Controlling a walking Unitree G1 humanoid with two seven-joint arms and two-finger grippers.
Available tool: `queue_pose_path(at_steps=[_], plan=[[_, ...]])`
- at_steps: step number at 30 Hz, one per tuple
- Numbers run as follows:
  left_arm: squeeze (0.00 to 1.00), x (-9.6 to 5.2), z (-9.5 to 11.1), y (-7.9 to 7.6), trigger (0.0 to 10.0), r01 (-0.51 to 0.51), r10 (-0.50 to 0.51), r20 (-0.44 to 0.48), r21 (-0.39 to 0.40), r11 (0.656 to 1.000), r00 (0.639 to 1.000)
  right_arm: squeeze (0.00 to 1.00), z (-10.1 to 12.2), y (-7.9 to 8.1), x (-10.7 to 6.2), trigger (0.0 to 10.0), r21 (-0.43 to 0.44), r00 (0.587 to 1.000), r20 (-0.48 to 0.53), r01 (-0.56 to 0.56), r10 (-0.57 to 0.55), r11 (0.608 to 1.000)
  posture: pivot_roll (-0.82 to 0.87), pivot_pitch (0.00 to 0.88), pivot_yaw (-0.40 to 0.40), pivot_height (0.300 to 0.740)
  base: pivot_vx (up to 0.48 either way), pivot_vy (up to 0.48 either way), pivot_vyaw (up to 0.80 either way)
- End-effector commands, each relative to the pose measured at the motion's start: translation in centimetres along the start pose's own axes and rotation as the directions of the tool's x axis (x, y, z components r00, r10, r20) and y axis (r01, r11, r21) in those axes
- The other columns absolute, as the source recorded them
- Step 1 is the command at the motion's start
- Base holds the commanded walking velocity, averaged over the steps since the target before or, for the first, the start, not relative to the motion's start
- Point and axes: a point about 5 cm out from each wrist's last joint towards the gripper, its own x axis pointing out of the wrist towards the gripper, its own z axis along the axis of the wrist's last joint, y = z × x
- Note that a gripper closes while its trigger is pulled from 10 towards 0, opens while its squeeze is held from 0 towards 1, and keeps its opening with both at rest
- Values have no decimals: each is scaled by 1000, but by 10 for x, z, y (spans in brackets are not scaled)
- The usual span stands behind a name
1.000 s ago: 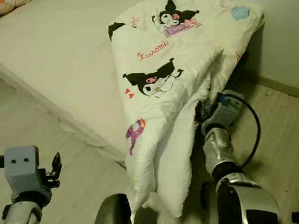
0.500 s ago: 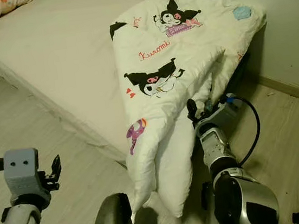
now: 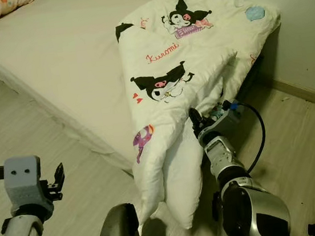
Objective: Clean up the room
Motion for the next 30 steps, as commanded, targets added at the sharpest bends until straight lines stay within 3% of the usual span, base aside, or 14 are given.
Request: queue_pose_path(at_steps=[1,12,13,14,16,17,19,22,23,24,26,27,29,30], plan=[[0,-2,-3,9,10000,-18,18,-13,41,999,1000,0,-15,-3,-4,0,37,999,-51,9,-7,999,185,294,93,582,0,0,0],[0,-1,-4,8,10000,-20,20,-14,41,999,1000,0,-7,-1,-2,0,10,1000,-14,-4,5,1000,180,292,89,582,0,0,0],[0,-1,-3,9,10000,-23,23,-11,40,999,1000,0,-7,8,1,0,-62,998,-24,-52,51,997,176,289,87,582,0,0,0],[0,-1,-3,9,10000,-23,23,-11,40,999,1000,0,-7,8,1,0,-62,998,-24,-52,51,997,176,289,87,582,0,0,0],[0,1,-2,10,10000,-29,30,-3,40,999,1000,0,-22,39,7,0,-246,968,-131,-241,214,939,167,286,88,582,0,0,0],[0,1,-2,10,10000,-29,30,-3,40,999,1000,0,-22,39,7,0,-246,968,-131,-241,214,939,167,286,88,582,0,0,0],[0,4,0,11,10000,-36,36,6,37,999,999,0,-40,65,7,0,-323,920,-222,-382,323,866,168,284,88,582,0,0,0],[0,5,1,11,10000,-39,39,11,36,999,999,0,-50,77,6,0,-342,892,-261,-443,369,829,169,282,87,582,0,0,0],[0,6,2,11,10000,-44,43,19,34,998,999,0,-60,86,4,0,-366,862,-304,-499,406,786,170,282,85,582,0,0,0],[0,6,4,12,10000,-51,50,29,33,998,998,0,-75,98,0,0,-389,812,-366,-577,454,718,169,280,83,582,0,0,0],[0,6,4,12,10000,-51,50,29,33,998,998,0,-75,98,0,0,-389,812,-366,-577,454,718,169,280,83,582,0,0,0],[0,7,6,13,10000,-58,57,38,31,998,998,0,-87,108,-5,0,-402,763,-419,-642,492,653,169,280,83,582,0,0,0],[0,7,6,13,10000,-58,57,38,31,998,998,0,-87,108,-5,0,-402,763,-419,-642,492,653,169,280,83,582,0,0,0],[0,7,7,15,10000,-71,69,47,30,997,997,0,-103,118,-13,0,-407,694,-489,-717,528,566,168,279,82,582,0,0,0]])
